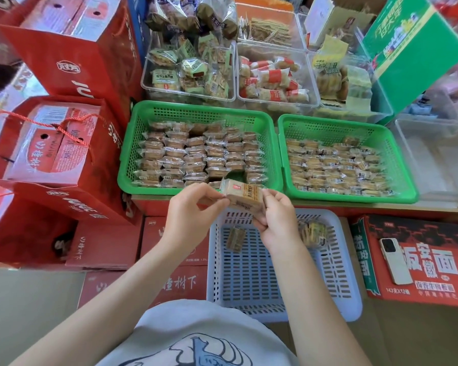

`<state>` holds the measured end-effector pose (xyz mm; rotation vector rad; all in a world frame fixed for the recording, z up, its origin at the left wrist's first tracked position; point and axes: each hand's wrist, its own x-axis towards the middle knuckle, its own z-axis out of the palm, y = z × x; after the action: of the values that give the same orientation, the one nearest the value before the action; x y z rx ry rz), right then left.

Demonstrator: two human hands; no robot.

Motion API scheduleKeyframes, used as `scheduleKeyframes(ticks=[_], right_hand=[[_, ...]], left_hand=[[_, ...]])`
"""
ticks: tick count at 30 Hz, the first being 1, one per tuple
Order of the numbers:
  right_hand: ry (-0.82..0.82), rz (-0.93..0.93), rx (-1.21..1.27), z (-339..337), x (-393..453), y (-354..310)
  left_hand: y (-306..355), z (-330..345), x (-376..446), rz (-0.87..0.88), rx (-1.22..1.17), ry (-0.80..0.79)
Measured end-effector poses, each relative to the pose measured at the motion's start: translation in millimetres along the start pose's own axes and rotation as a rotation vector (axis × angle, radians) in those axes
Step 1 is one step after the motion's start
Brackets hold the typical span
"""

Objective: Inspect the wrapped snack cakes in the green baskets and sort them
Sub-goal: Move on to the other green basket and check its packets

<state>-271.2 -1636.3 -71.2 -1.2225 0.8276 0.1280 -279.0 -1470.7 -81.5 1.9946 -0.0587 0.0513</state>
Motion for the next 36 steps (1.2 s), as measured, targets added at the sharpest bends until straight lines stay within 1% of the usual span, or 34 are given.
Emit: scheduleKeyframes(ticks=[2, 5, 8, 11, 13, 15, 18, 19, 23, 25, 26, 27, 28, 29, 30, 31, 32, 33, 34, 35, 36], right_hand=[[-0.013, -0.056, -0.027, -3, 3, 1], [-0.104, -0.183, -0.167, -6, 5, 1], [-0.107, -0.275, -0.335, -11, 10, 0], [-0.117, -0.293, -0.349, -17, 19, -5], [-0.130, -0.268, -0.334, -20, 27, -9], [-0.174, -0.187, -0.308, -23, 38, -13], [-0.335, -0.016, -0.240, -26, 59, -21], [-0.378, 0.014, -0.239, -26, 66, -24], [-0.472, 0.028, -0.324, -20, 95, -39], [-0.480, 0.023, -0.367, -16, 108, -46], [-0.454, 0.000, -0.409, -13, 114, -49], [-0.398, -0.041, -0.484, -11, 121, -50], [-0.323, -0.093, -0.586, -8, 128, -51], [-0.251, -0.141, -0.692, -5, 133, -51], [-0.197, -0.179, -0.781, -2, 138, -50], [-0.169, -0.209, -0.851, 2, 142, -49], [-0.158, -0.238, -0.914, 7, 145, -47], [-0.151, -0.274, -0.983, 13, 148, -44], [-0.134, -0.321, -1.058, 19, 152, -40], [-0.112, -0.366, -1.129, 26, 154, -35], [-0.085, -0.407, -1.189, 32, 157, -30]], left_hand=[[-5, 1, 5, -0.030, 0.005, 0.010], [-8, 4, 15, -0.222, -0.105, -0.005], [-12, 6, 25, -0.414, -0.322, -0.052], [-15, 9, 33, -0.516, -0.547, -0.108], [-16, 12, 40, -0.554, -0.624, -0.135], [-18, 16, 47, -0.571, -0.672, -0.162], [-27, 23, 62, -0.592, -0.723, -0.190], [-31, 26, 68, -0.603, -0.729, -0.195], [-46, 39, 92, -0.641, -0.733, -0.227], [-52, 47, 104, -0.655, -0.730, -0.218], [-55, 51, 109, -0.657, -0.680, -0.194], [-59, 57, 115, -0.641, -0.563, -0.167], [-65, 61, 120, -0.580, -0.370, -0.150], [-72, 64, 123, -0.460, -0.134, -0.154], [-80, 67, 126, -0.295, 0.104, -0.187], [-90, 69, 128, -0.129, 0.292, -0.243], [-99, 71, 130, -0.016, 0.433, -0.322], [-106, 72, 131, 0.036, 0.540, -0.401], [-112, 74, 131, 0.036, 0.619, -0.461], [-115, 76, 131, 0.018, 0.674, -0.490], [-117, 77, 131, 0.011, 0.716, -0.485]])
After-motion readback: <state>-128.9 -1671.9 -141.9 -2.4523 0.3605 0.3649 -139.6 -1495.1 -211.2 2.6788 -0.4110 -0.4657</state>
